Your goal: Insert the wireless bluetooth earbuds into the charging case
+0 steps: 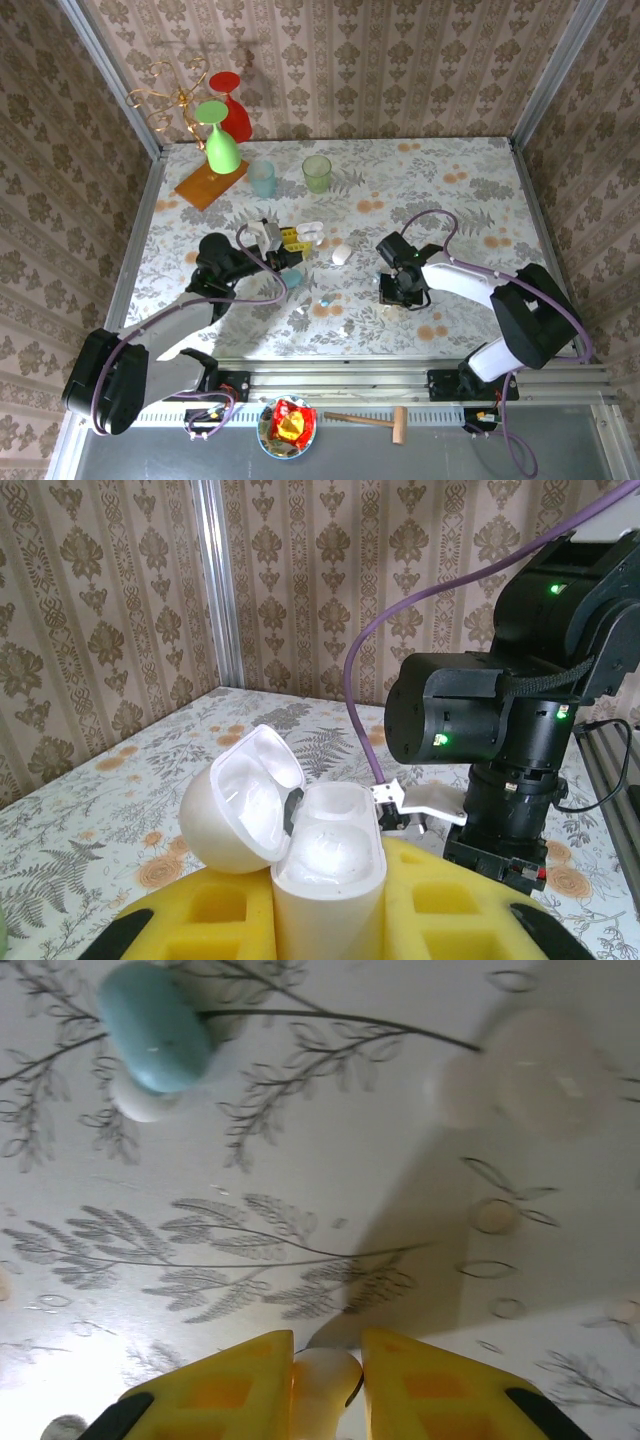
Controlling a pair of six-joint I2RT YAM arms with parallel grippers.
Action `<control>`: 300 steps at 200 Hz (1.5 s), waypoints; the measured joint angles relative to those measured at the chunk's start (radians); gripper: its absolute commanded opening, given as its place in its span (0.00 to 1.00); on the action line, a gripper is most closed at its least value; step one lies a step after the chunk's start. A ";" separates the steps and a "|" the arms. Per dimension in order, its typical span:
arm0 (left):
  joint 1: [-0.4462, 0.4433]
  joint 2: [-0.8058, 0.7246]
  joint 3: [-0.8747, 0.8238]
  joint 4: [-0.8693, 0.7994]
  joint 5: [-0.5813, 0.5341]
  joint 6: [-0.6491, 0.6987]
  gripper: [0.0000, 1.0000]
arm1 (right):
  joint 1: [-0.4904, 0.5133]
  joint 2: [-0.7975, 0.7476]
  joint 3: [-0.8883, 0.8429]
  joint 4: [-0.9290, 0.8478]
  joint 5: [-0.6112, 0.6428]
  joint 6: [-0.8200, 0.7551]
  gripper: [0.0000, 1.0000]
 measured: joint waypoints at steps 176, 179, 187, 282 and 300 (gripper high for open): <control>0.000 0.002 0.000 0.007 0.000 0.000 0.00 | -0.018 -0.060 0.029 -0.046 0.086 0.002 0.46; 0.000 0.002 0.000 0.007 0.000 0.000 0.00 | -0.024 -0.069 0.023 -0.042 0.082 0.003 0.46; -0.001 0.002 0.000 0.006 0.000 0.000 0.00 | -0.041 -0.098 0.005 -0.032 0.064 0.008 0.47; -0.013 0.002 0.000 0.003 0.000 0.000 0.00 | -0.145 -0.154 -0.096 0.090 -0.144 0.056 0.44; -0.015 0.002 0.000 0.003 0.000 0.000 0.00 | -0.141 -0.137 -0.100 0.112 -0.162 0.056 0.42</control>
